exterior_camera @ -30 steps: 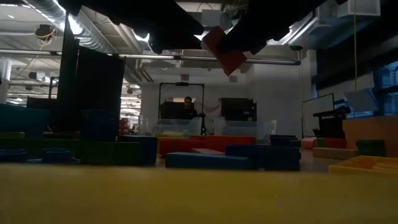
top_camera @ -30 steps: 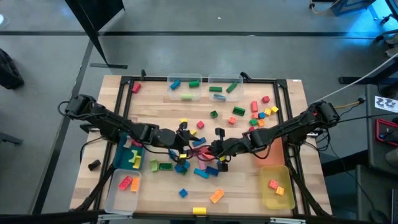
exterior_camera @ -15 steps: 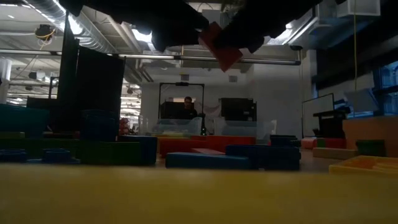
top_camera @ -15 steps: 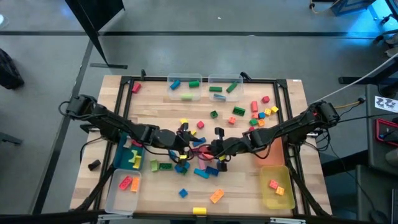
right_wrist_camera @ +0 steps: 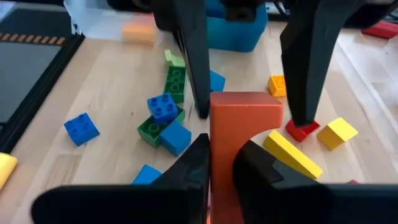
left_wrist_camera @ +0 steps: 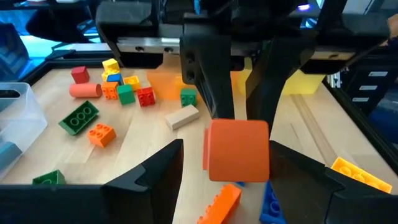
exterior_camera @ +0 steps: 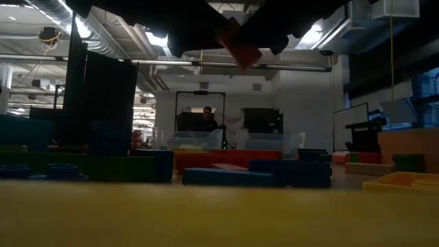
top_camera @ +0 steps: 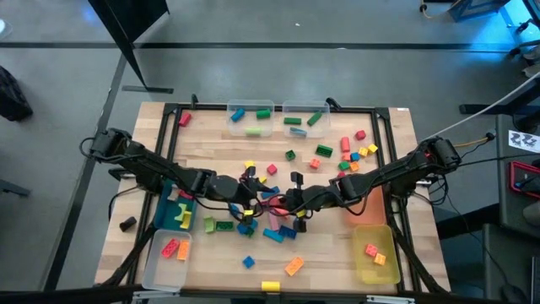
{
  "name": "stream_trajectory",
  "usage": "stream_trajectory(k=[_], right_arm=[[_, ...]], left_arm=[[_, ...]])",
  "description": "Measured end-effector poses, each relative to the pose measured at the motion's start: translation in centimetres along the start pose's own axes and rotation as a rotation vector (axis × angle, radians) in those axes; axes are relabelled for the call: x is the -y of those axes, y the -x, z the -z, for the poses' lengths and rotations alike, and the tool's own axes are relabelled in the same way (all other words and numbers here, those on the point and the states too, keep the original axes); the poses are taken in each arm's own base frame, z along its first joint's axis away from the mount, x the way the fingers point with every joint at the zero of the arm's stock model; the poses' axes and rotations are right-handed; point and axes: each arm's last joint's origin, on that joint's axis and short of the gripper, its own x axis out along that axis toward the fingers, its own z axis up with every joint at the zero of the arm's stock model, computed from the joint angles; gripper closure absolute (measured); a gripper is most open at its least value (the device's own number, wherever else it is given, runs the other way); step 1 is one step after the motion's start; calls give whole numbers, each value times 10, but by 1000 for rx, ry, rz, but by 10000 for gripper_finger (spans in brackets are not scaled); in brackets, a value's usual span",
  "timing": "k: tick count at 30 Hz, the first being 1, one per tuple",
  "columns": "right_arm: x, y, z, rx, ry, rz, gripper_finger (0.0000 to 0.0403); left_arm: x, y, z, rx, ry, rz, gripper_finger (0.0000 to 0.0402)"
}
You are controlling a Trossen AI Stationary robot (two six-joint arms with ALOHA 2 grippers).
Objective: Sort blocks by size
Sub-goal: Put the orange block into the blue bin
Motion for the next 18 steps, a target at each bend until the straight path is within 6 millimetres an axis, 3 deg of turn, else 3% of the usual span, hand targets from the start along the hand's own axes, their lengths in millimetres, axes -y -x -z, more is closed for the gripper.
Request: stream_trajectory(k=[7, 14, 18], right_arm=[[0, 0, -2, 16, -4, -2, 347], [0, 0, -1, 14, -4, 6, 343], [1, 0, -1, 15, -4, 24, 335]], left_arm=[[0, 0, 0, 1, -46, -1, 198], [0, 0, 0, 0, -76, 0, 285], [0, 0, 0, 1, -79, -1, 285]])
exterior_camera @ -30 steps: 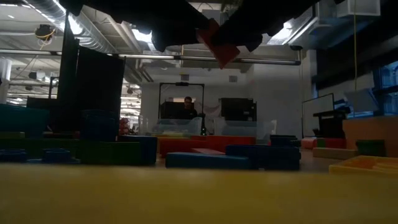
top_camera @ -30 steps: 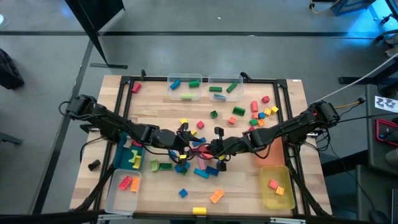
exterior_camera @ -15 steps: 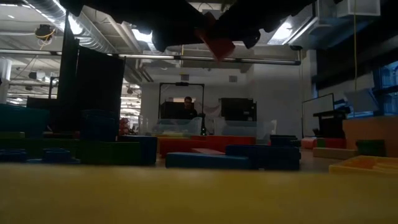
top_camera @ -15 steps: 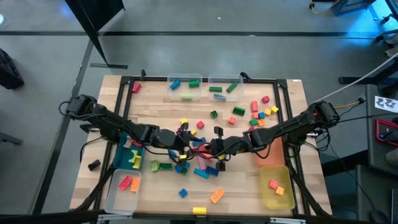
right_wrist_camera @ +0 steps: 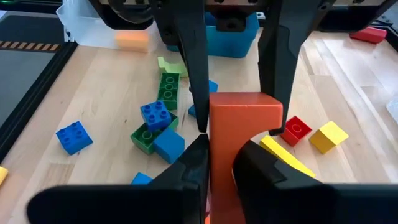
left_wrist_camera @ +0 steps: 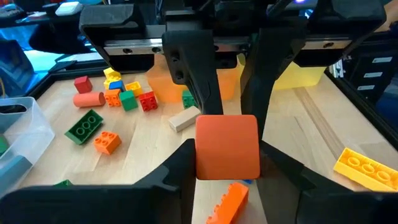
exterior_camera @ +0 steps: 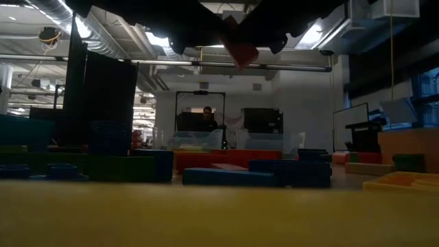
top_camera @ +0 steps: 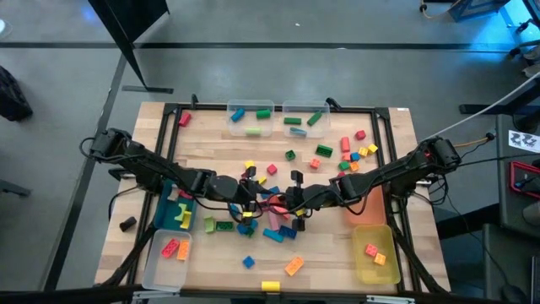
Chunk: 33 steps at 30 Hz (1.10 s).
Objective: Sort blocks by size
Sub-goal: Put the orange block into the blue bin
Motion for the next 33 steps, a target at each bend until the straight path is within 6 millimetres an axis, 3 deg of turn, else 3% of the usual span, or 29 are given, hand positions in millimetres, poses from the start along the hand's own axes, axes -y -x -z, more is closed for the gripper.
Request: stream_trajectory(k=[7, 13, 21, 27, 33], right_arm=[[0, 0, 0, 4, -5, 18, 289], [2, 6, -6, -93, 3, 29, 237], [6, 24, -6, -406, 53, 70, 217], [6, 23, 0, -465, 23, 80, 217], [6, 23, 0, -465, 24, 80, 217]], left_arm=[[-1, 3, -2, 1, 0, -1, 285], [-7, 24, -6, -83, 39, -4, 285], [-26, 102, -5, -365, 244, -52, 285], [-38, 167, 12, -591, 583, -171, 279], [-42, 206, 22, -761, 869, -138, 277]])
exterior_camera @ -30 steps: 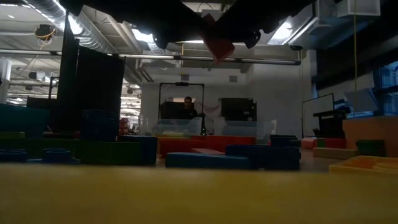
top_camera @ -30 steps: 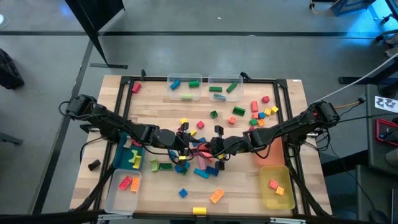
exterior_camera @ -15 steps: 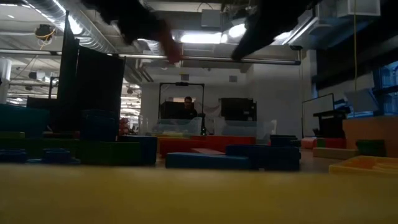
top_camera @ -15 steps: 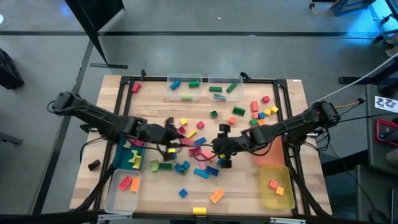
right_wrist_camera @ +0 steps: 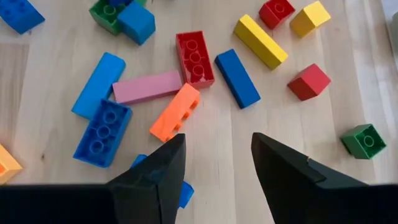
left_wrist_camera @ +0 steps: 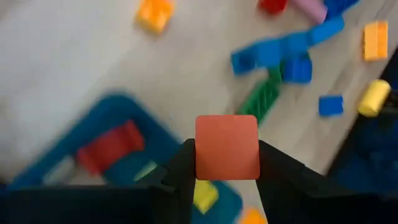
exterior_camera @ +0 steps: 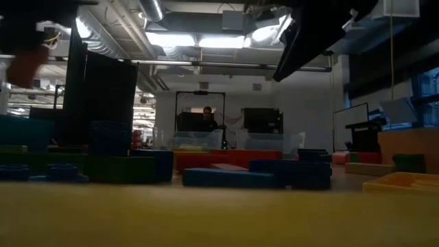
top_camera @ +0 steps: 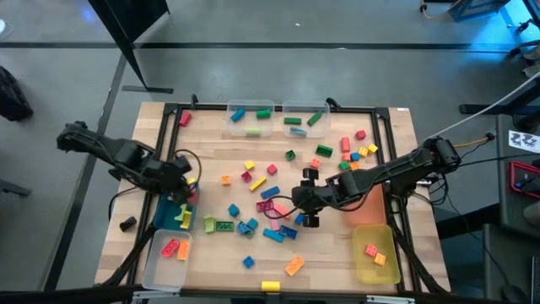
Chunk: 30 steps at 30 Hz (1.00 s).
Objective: Sort blocks by size
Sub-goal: Put the orange block into the blue bin
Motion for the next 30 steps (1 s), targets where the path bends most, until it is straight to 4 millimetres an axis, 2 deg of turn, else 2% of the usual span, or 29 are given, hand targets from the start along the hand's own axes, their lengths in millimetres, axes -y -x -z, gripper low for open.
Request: stream_trajectory(k=[8, 22, 30], right_arm=[[0, 0, 0, 1, 0, 0, 217], [0, 0, 0, 1, 1, 0, 217], [0, 0, 0, 1, 1, 0, 217]], left_arm=[[-14, 4, 11, -143, 56, -93, 267], [-24, -17, 17, -178, 82, -194, 265], [-22, -19, 16, -181, 83, -213, 264]])
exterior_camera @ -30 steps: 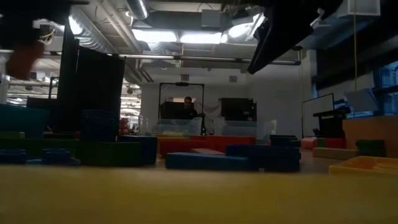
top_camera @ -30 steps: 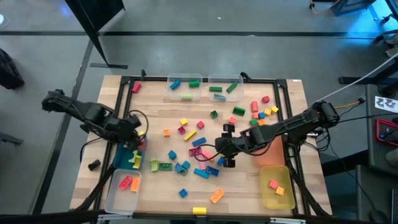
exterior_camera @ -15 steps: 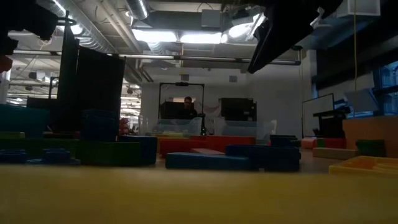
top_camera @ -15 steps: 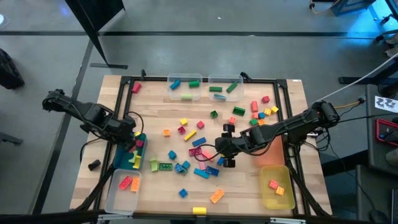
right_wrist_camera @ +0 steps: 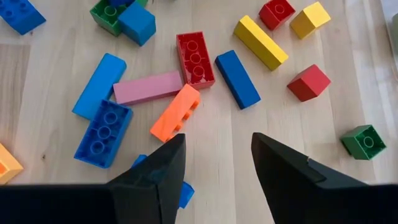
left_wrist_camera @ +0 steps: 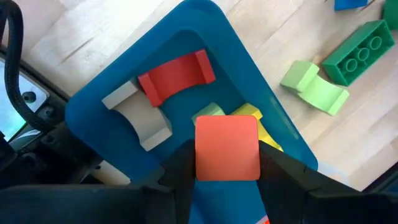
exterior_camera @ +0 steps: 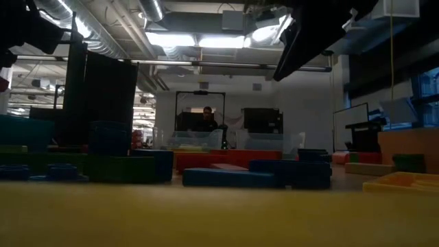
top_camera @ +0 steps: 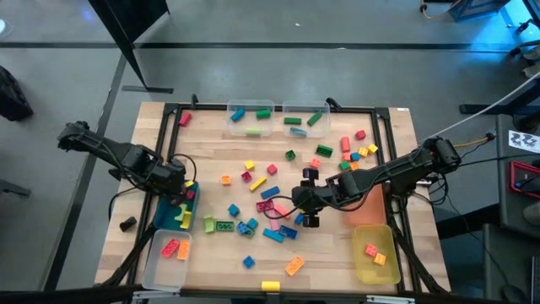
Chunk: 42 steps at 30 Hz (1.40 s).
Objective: Sort blocks by size
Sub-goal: Put the orange block into the blue bin, then put the blue block into the blue bin
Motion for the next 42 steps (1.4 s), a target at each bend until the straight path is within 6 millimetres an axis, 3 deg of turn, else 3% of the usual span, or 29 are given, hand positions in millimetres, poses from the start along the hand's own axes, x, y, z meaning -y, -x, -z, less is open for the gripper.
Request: stream_trajectory(k=[12, 17, 22, 27, 36, 42], right_arm=[[0, 0, 0, -3, 1, 1, 217], [0, 0, 1, -8, 3, 2, 217], [0, 0, 1, -9, 3, 1, 217], [0, 0, 1, -10, 3, 2, 217], [0, 0, 1, -11, 3, 2, 217], [0, 0, 1, -11, 3, 2, 217]], left_arm=[[2, -1, -1, 27, 39, -3, 196], [20, 1, -9, 98, 48, 195, 193], [47, 13, -22, 328, -11, 450, 192], [64, 18, -34, 591, -95, 484, 192], [99, -18, -45, 621, -426, 329, 192], [111, -53, -49, 534, -452, 205, 192]])
